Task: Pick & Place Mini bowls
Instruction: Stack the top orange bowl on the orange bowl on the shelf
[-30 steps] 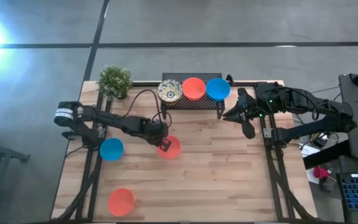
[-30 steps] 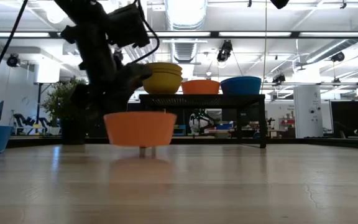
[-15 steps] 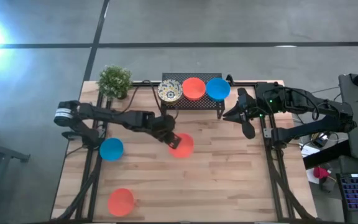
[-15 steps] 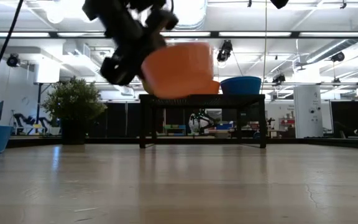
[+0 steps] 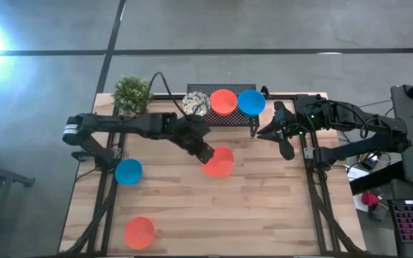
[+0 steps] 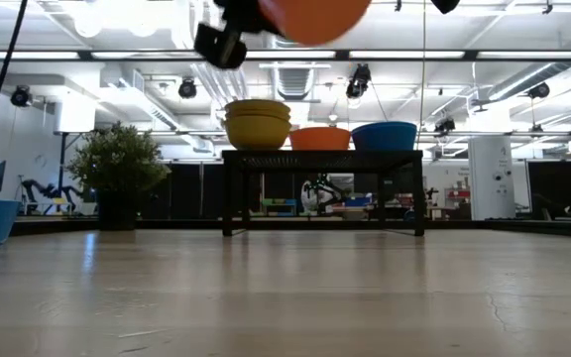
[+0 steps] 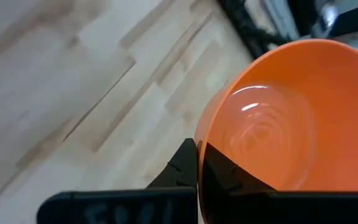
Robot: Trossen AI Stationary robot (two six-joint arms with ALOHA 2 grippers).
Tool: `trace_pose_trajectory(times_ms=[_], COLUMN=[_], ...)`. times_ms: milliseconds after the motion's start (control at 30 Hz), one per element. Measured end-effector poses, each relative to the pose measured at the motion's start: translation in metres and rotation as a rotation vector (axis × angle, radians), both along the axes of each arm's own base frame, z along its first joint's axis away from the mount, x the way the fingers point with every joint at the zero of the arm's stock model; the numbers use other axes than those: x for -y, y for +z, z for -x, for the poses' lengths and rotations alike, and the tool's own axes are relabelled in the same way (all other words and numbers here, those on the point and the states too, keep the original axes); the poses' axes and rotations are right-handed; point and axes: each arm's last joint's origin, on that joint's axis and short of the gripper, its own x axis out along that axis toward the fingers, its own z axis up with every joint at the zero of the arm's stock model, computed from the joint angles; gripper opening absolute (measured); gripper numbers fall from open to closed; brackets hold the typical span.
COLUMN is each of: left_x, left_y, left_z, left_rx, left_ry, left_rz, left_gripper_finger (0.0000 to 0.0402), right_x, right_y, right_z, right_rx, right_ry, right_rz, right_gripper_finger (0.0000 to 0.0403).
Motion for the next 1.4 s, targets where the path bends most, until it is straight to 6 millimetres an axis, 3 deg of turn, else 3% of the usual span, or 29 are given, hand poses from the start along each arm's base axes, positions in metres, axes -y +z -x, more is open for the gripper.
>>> trace_pose_trajectory(times_ms=[267,567,767,933,1400], left_x=[-0.021,-0.073,-0.119,-0.148,-0.181], left_y=[0.054,0.084,0.09,0.087,0.072], left_z=[0.012,0.025,0.036,0.033,-0.014], left_rx=[0.046,0.116,0.137,0.168,0.052], left_ry=[0.07,0.181,0.294,0.352,0.205], left_rz=[-0.088,-0.201,-0.301,-0.344,-0.502], left_gripper_finger=[0.0,0.0,0.0,0.0,0.0], right_x=[0.0,0.0,0.0,0.0,0.0], right_y=[0.0,0.0,0.0,0.0,0.0], right_z=[0.0,0.0,0.0,0.0,0.0], right_rx=[0.0,0.0,0.0,0.0,0.0], right_ry=[0.0,0.0,0.0,-0.001,-0.001], right_rz=[0.0,0.0,0.0,0.0,-0.001], right_gripper_finger=[0.0057,0.0057,0.0057,0.0057,0.0057])
